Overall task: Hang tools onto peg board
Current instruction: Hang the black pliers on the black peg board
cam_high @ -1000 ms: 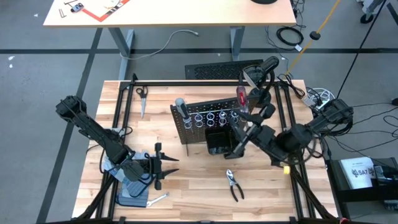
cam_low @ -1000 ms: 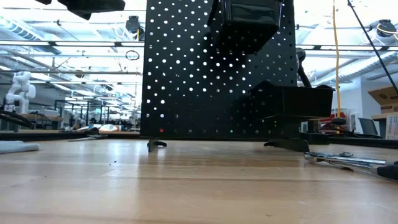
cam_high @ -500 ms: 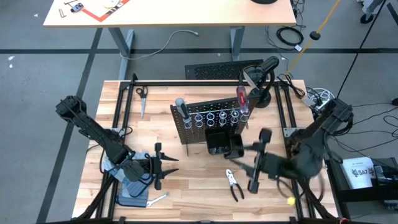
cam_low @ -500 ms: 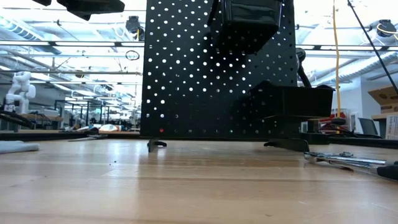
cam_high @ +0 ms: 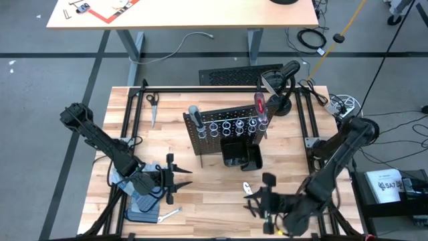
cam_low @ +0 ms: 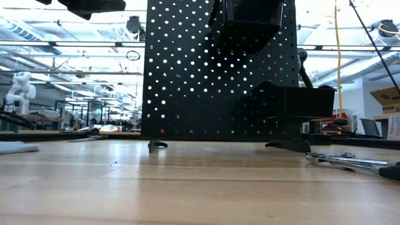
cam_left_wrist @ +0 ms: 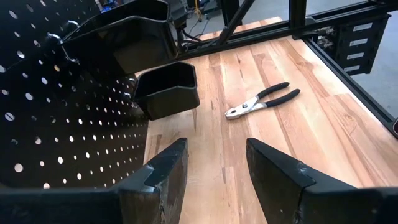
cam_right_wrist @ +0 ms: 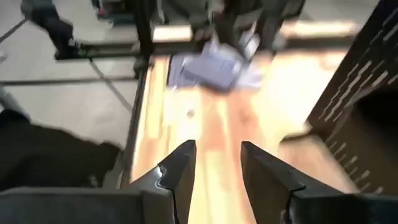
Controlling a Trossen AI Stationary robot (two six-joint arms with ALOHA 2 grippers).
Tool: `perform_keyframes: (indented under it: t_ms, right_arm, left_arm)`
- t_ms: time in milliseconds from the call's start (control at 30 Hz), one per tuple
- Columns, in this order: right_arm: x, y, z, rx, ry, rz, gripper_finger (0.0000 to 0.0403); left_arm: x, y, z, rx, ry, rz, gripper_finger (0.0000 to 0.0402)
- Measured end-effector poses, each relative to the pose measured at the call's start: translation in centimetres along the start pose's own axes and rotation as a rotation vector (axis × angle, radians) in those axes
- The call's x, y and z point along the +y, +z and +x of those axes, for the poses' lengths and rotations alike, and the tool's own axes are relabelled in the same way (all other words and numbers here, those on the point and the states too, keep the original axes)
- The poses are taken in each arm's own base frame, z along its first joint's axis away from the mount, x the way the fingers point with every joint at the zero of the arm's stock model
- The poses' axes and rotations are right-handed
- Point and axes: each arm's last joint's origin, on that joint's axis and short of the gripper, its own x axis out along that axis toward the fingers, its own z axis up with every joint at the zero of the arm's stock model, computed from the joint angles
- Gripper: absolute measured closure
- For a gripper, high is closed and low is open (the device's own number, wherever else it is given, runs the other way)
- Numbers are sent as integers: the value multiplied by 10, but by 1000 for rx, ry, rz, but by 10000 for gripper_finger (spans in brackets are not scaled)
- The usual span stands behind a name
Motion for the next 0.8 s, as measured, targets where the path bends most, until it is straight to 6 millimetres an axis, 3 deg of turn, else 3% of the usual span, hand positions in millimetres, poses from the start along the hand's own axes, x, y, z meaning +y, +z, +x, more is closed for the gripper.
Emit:
perform_keyframes:
  t_ms: [167,400,633,800]
  right_arm:
    - [11,-36,30,151,-48,75,282]
    - [10,-83,58,359,-208,167,282]
    - [8,-111,68,577,-287,259,282]
    - [9,-122,75,619,-310,263,282]
  left_arm:
    - [0,0,0,-1,1,-1,228]
    - [0,0,0,-1,3,-2,228]
    - [0,0,0,-1,4,-2,228]
    - [0,0,0,-1,4,-3,228]
